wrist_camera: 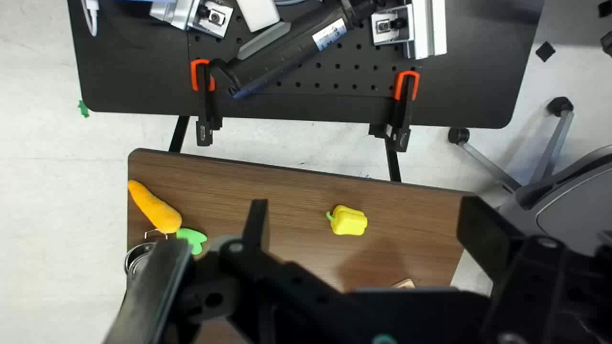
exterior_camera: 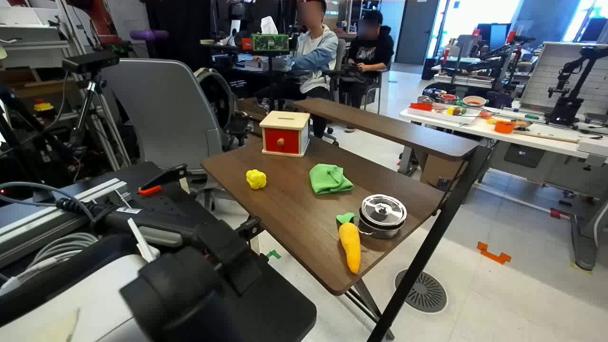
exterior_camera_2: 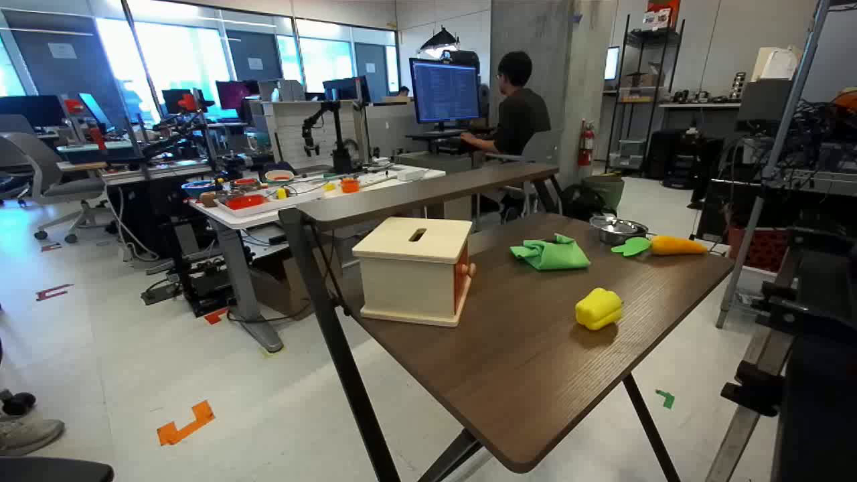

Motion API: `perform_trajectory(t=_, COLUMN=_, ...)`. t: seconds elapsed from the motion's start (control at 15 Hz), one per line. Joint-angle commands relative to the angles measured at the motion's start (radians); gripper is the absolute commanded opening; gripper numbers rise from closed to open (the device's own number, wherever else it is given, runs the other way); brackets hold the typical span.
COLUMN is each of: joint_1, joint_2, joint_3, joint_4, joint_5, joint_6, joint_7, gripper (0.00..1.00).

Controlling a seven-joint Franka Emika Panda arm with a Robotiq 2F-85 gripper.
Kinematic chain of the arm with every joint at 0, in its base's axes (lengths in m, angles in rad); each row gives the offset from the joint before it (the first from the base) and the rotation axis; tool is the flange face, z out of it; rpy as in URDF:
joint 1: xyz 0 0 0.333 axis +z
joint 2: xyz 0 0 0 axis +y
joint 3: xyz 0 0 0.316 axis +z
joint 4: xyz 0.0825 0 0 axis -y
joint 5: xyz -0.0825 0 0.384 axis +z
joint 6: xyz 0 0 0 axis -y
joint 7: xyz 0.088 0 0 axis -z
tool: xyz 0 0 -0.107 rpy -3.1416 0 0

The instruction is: Unfold the towel on the counter

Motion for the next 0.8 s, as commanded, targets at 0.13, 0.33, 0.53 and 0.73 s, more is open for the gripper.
perform_trajectory(t=0.13, joint_1=0.004, joint_2=0.0, joint_3=-0.003, joint_4=0.002, joint_5=-0.003, joint_6=-0.002, joint_7=0.003, gripper=1.0)
perform_trajectory(t=0.33, joint_1=-0.006, joint_2=0.02, joint_3=0.001, joint_4=0.002, joint_5=-0.016, joint_6=0.02, joint_7=0.009, gripper=1.0)
perform_trajectory(t=0.53, joint_1=-0.035, joint_2=0.121, joint_3=-0.019, joint_4=0.004, joint_5=-0.027, joint_6=0.112, joint_7=0.016, gripper=1.0)
perform_trajectory(t=0.73, joint_1=-0.068, joint_2=0.287, joint_3=-0.03, joint_4=0.043, joint_5=-0.031, joint_6=0.259, joint_7=0.032, gripper=1.0)
